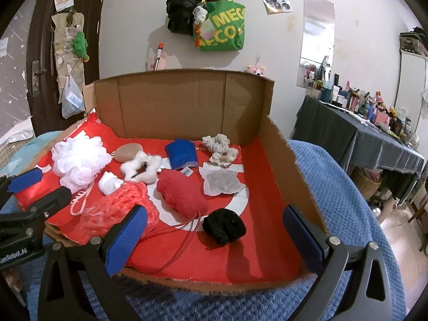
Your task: Organize soft objects
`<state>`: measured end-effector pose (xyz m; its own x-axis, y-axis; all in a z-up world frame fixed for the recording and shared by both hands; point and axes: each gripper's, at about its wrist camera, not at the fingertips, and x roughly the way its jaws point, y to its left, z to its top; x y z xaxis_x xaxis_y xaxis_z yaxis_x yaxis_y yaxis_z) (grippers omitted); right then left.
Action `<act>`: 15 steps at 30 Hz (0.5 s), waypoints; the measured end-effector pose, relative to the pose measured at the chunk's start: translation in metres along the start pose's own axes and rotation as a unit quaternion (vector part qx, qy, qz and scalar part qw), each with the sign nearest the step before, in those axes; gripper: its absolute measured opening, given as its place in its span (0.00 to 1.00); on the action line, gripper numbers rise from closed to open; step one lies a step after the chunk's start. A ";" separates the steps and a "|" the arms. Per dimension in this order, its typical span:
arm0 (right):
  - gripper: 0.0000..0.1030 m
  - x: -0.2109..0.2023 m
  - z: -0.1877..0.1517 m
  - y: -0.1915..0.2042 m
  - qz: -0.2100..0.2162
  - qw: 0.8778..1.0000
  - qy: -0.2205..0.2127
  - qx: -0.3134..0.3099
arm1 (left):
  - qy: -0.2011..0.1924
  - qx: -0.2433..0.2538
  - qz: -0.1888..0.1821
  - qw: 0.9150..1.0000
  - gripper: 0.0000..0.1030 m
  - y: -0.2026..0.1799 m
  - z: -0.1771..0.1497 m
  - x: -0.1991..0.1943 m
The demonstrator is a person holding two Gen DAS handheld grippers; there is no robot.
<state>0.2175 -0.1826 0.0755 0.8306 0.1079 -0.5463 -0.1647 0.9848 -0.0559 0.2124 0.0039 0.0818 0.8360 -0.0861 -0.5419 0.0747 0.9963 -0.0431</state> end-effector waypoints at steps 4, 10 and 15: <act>1.00 -0.030 -0.002 0.003 0.010 1.000 -0.008 0.000 | 0.009 -0.011 0.018 1.000 0.80 0.003 -0.007 -0.023; 1.00 -0.058 -0.024 0.010 0.003 1.000 0.020 -0.012 | 0.049 -0.028 0.016 0.998 0.89 0.004 -0.029 -0.036; 1.00 -0.054 -0.051 0.007 -0.007 0.997 0.077 -0.002 | 0.105 -0.027 0.018 0.994 0.89 -0.004 -0.052 -0.026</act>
<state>0.1442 -0.1889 0.0618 0.7420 0.0714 -0.6666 -0.1555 0.9855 -0.0674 0.1623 0.0021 0.0529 0.7051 -0.0527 -0.7071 0.0120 0.9980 -0.0623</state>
